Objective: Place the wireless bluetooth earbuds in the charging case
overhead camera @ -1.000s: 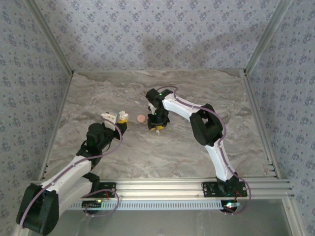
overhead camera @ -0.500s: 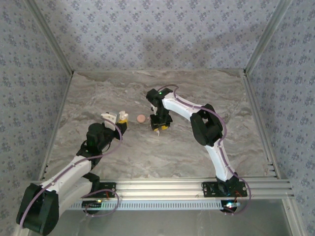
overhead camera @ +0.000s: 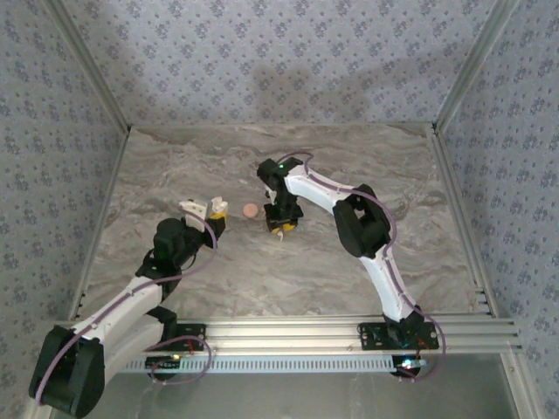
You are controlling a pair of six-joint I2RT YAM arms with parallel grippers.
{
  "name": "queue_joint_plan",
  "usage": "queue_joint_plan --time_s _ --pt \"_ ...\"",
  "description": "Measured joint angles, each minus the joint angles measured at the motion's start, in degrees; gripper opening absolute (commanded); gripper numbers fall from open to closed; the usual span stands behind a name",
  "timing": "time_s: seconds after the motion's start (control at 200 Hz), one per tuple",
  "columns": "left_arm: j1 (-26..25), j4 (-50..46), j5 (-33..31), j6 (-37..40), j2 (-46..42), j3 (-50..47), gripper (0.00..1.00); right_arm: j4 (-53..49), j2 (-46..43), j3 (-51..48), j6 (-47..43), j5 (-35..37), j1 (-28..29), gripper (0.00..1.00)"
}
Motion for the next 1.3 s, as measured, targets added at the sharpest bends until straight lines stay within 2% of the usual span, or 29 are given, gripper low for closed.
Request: queue_joint_plan --time_s 0.37,1.079,1.299 --pt "0.0 0.0 0.0 0.0 0.02 0.0 0.13 -0.66 0.96 0.28 0.0 0.5 0.39 0.29" --pt "0.0 -0.07 0.0 0.0 0.02 0.0 0.13 -2.8 1.44 1.18 -0.02 4.59 1.7 0.34" --pt "0.0 -0.44 0.0 0.0 0.02 0.0 0.13 -2.91 1.62 1.44 -0.48 5.2 1.99 0.29"
